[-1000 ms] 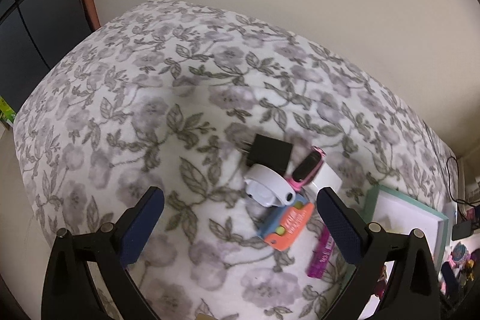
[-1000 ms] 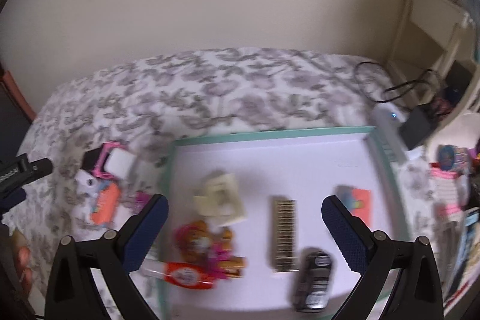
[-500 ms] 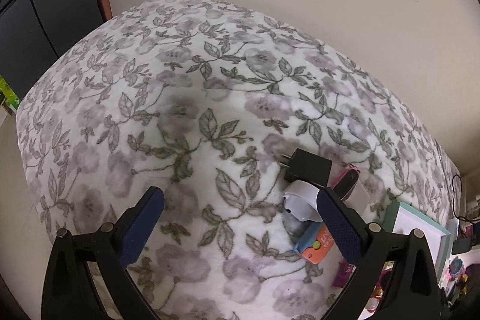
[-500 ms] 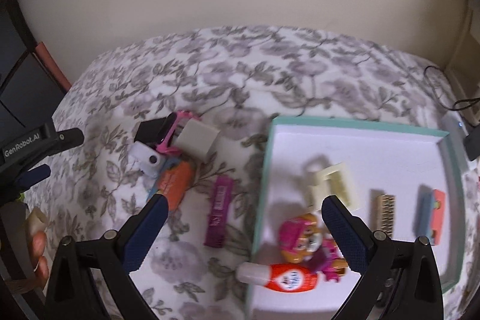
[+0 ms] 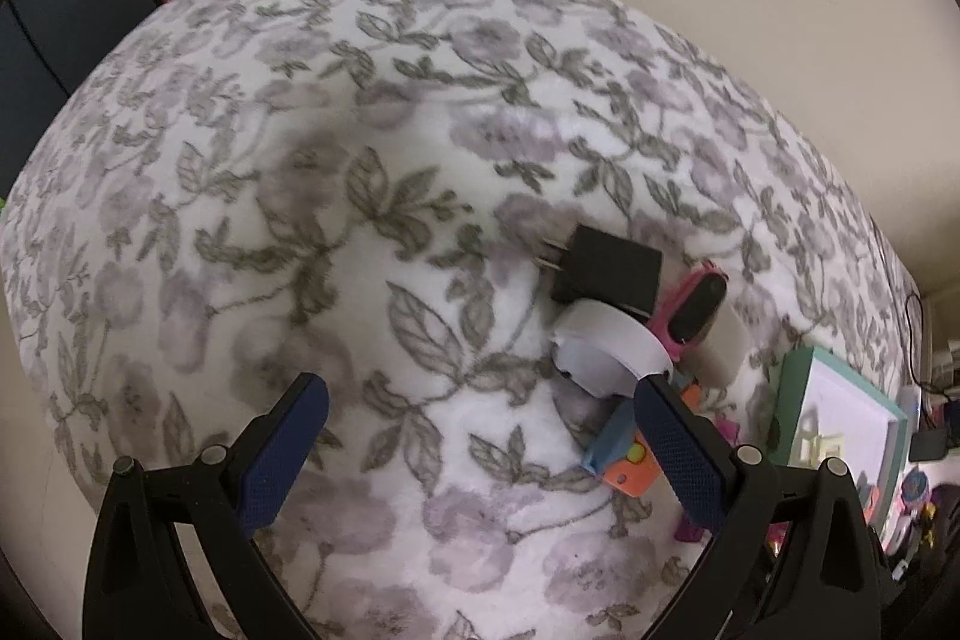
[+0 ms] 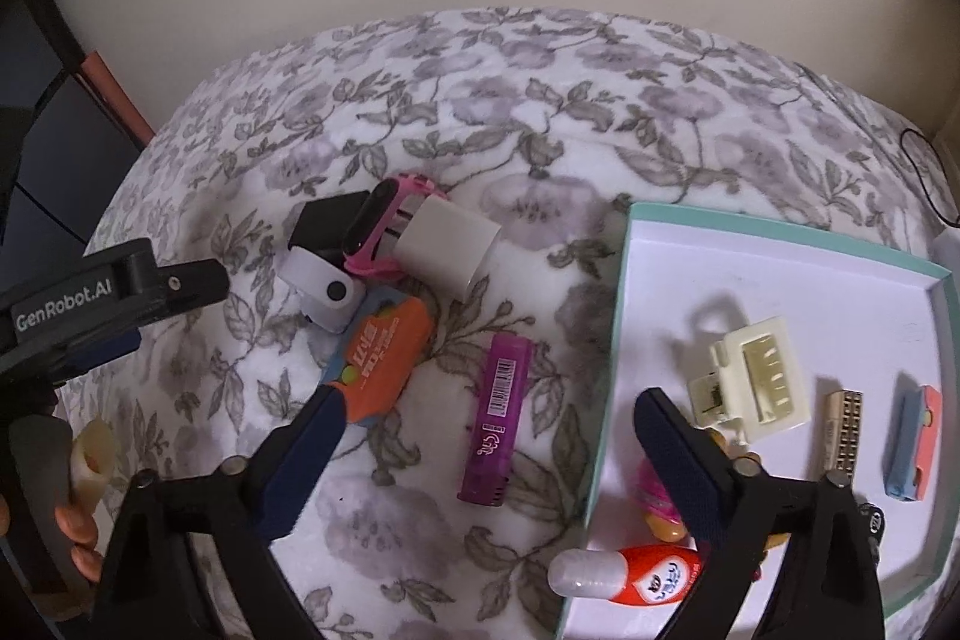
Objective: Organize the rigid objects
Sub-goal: 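Lift both tools out of the tray back toward the toy pile, then grasp the purple stick beside the pile with the right tool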
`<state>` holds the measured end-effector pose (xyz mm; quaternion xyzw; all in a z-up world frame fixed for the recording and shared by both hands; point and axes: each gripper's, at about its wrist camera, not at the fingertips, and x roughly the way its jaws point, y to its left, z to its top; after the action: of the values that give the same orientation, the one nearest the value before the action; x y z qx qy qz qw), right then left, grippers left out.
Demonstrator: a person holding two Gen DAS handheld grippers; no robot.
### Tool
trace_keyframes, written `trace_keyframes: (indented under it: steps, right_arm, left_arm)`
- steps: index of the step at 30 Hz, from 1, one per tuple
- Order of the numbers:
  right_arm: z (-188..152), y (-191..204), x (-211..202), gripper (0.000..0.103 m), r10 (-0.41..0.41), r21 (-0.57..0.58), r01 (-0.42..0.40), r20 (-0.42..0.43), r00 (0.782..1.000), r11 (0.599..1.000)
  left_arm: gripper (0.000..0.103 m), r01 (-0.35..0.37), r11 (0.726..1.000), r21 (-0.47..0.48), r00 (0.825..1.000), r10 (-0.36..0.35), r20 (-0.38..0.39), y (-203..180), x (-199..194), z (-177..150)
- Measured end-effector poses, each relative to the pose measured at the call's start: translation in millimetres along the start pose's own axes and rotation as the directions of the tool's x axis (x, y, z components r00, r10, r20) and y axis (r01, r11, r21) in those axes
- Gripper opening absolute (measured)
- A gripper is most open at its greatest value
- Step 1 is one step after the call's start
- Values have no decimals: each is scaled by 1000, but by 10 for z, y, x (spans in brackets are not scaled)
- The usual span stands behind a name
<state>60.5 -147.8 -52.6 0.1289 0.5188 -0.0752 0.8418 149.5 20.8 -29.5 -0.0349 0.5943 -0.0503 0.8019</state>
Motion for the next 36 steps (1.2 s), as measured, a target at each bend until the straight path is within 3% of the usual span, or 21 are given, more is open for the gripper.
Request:
trace_keyframes:
  steps: [11, 16, 19, 28, 36]
  right_arm:
    - [1, 2, 130, 85, -36, -14, 36, -14, 999, 999]
    - [47, -13, 51, 67, -38, -10, 38, 17, 999, 999]
    - [70, 28, 19, 67, -24, -18, 24, 27, 999, 1000]
    - [-15, 4, 231, 44, -35, -17, 34, -49, 998, 999]
    - [-68, -33, 359, 31, -48, -12, 47, -88, 995, 999]
  left_arm:
    - [101, -3, 998, 57, 998, 6, -64, -150, 210, -59]
    - [101, 22, 997, 70, 997, -17, -78, -220, 249, -76]
    - [101, 25, 996, 81, 996, -18, -85, -259, 267, -88]
    - [101, 51, 995, 92, 994, -41, -106, -316, 322, -110]
    - [101, 57, 988, 142, 995, -44, -91, -543, 414, -139]
